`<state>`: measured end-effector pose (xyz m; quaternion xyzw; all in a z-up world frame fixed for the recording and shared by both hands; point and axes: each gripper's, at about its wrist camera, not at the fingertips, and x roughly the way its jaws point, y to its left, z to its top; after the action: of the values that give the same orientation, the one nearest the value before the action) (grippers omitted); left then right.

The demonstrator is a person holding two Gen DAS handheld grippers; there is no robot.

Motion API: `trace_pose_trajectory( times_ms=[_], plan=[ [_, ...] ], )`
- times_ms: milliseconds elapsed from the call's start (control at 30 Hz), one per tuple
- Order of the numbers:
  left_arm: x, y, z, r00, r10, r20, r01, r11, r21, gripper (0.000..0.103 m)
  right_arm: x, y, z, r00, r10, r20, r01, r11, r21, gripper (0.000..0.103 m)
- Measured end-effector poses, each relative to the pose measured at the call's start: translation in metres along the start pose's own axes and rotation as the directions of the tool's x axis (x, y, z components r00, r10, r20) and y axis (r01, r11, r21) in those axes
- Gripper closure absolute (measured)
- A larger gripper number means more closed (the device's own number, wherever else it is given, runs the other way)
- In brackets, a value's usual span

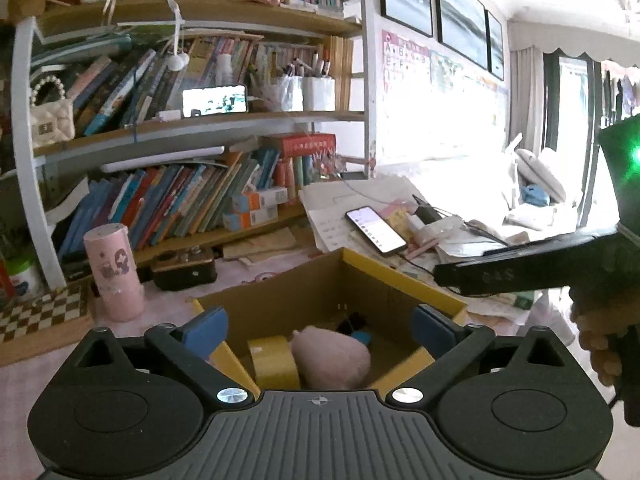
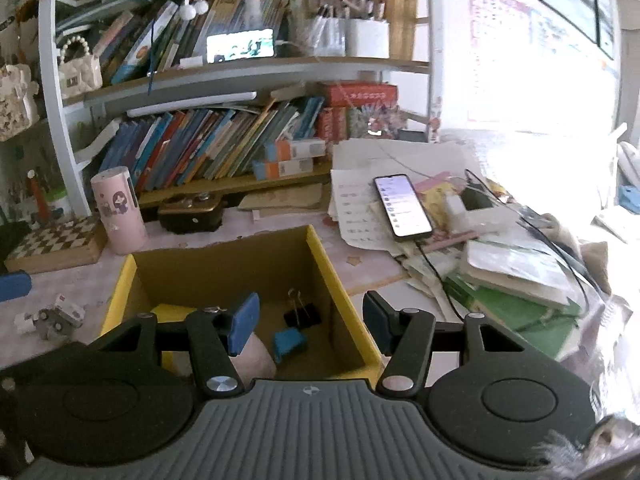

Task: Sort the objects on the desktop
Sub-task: 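Withdraw both tools from the box toward the toy car and white bottle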

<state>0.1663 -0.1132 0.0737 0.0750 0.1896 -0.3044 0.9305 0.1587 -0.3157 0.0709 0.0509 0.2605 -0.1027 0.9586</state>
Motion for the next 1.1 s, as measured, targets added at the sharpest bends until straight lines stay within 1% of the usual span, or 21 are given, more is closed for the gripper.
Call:
trace_pose_trajectory(
  times_ms=[267,400,567,800,900,1100],
  plan=[
    [-0.033,0.002,-0.024,0.999,0.04,-0.019,-0.04,0.999,-0.021,0.003,-0.049,0.011,-0.045,0.999,-0.042,0.017,0.041,0.999,0.035,0.045],
    [-0.049,0.009,-0.04,0.996,0.081,-0.039,-0.082,0.996,-0.022,0.003,-0.064,0.025,-0.071,0.999,-0.041,0.01,0.04,0.998,0.057,0.044],
    [-0.066,0.024,-0.062,0.986,0.143,-0.083,-0.147,0.988,-0.047,0.003,-0.074,0.044,-0.101,0.999,-0.039,-0.012,0.039,0.997,0.066,0.042],
    [-0.087,0.039,-0.087,0.97,0.202,-0.135,-0.214,0.974,-0.079,0.003,-0.078,0.075,-0.132,0.997,0.028,-0.074,-0.027,0.999,0.02,0.041],
    [-0.095,0.045,-0.097,0.96,0.229,-0.158,-0.245,0.966,-0.087,0.003,-0.081,0.09,-0.143,0.994,0.057,-0.091,-0.058,0.998,-0.007,0.04],
    [-0.106,0.056,-0.111,0.94,0.275,-0.202,-0.303,0.946,-0.119,0.003,-0.083,0.115,-0.157,0.986,0.108,-0.131,-0.112,0.993,-0.025,0.037]
  ],
)
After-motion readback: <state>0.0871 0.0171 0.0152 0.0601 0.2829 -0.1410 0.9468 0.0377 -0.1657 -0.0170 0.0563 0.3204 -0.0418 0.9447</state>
